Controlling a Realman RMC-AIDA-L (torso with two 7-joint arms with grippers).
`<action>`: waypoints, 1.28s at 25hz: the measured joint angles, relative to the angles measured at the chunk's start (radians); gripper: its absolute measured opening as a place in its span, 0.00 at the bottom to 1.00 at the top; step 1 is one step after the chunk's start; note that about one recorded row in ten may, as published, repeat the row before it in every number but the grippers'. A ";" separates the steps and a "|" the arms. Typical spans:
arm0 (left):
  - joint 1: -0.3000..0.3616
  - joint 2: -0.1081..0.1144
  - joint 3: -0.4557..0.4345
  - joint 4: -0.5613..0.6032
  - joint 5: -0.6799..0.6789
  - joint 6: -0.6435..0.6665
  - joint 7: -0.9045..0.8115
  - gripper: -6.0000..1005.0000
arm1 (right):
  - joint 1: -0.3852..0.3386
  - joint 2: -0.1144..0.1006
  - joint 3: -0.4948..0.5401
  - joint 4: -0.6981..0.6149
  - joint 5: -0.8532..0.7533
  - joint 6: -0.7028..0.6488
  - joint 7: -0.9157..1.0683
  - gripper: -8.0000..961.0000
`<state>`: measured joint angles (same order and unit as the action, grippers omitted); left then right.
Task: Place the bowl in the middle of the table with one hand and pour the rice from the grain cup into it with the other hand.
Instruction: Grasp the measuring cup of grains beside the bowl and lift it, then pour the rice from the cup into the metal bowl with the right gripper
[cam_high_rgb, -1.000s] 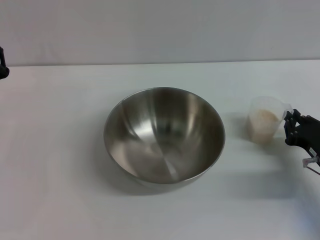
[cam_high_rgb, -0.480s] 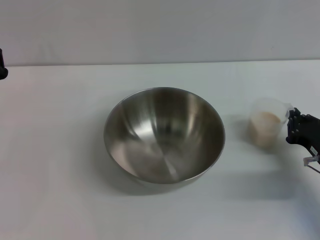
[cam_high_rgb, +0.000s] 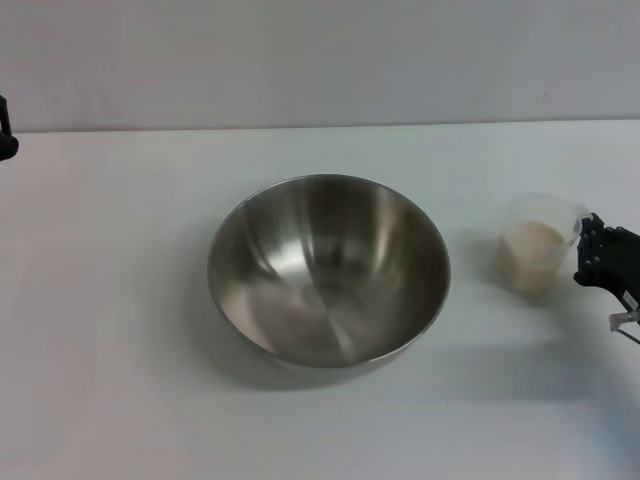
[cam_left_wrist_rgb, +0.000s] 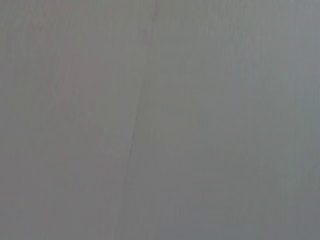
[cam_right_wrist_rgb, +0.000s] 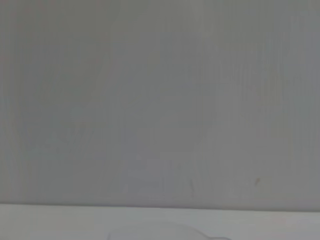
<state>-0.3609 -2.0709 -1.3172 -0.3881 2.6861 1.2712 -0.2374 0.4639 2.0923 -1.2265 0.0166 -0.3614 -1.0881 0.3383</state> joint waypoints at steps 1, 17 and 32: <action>0.000 0.000 0.001 0.000 -0.001 0.001 0.000 0.21 | 0.000 0.000 0.000 0.000 0.000 -0.003 0.000 0.02; 0.010 0.000 0.001 0.000 0.000 0.002 -0.001 0.21 | -0.004 -0.003 -0.008 -0.060 -0.012 -0.169 -0.048 0.02; 0.015 -0.001 0.001 0.001 0.000 0.002 -0.013 0.21 | 0.036 -0.009 -0.028 -0.180 -0.068 -0.185 -0.096 0.02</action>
<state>-0.3464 -2.0718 -1.3161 -0.3875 2.6866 1.2733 -0.2506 0.4999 2.0833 -1.2544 -0.1631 -0.4289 -1.2731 0.2424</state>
